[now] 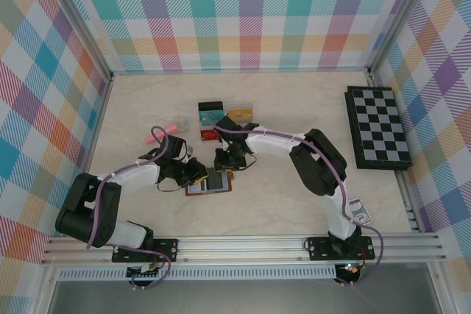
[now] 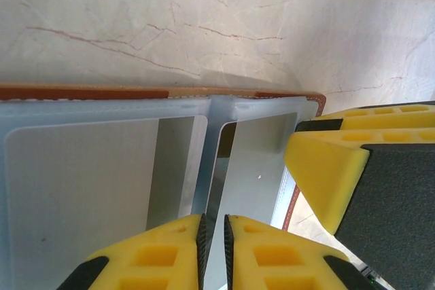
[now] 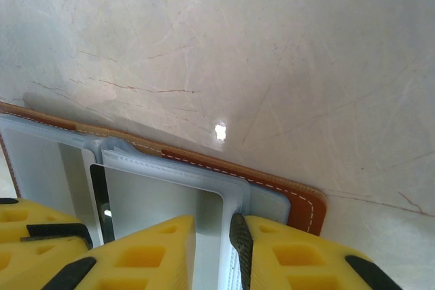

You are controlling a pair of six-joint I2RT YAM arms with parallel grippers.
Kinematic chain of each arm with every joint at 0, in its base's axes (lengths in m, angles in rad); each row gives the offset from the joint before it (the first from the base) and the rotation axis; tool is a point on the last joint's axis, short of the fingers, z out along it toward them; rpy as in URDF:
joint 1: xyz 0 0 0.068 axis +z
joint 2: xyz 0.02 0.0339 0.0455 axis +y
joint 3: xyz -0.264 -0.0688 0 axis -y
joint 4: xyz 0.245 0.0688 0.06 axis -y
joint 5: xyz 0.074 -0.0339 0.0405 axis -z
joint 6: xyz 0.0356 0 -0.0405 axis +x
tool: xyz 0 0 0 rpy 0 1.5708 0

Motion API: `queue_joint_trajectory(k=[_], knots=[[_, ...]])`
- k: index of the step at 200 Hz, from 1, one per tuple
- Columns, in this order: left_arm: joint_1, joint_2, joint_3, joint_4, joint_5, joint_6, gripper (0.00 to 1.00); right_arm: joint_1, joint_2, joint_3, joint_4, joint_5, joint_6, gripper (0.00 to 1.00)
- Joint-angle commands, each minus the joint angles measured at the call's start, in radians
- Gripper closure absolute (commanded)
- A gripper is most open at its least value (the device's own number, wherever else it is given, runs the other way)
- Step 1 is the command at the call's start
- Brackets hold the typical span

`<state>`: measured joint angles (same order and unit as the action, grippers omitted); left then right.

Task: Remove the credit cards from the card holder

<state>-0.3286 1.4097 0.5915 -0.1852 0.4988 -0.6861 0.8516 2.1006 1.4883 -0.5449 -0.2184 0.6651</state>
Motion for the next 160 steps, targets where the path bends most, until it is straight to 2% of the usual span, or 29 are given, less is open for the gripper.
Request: queue_joint_trajectory(k=[1,41,100,160], knots=[[0.014,0.017,0.010,-0.015,-0.001,0.023,0.85,0.004,0.053,0.009,-0.042,0.004,-0.014,0.75],[0.014,0.049,0.008,0.022,0.054,0.023,0.85,0.004,0.058,0.014,-0.044,0.001,-0.016,0.76],[0.016,0.072,0.008,0.043,0.078,0.024,0.85,0.004,0.063,0.021,-0.050,-0.005,-0.019,0.76],[0.021,0.062,0.014,0.005,0.042,0.045,0.98,0.003,0.064,0.022,-0.055,0.003,-0.020,0.76]])
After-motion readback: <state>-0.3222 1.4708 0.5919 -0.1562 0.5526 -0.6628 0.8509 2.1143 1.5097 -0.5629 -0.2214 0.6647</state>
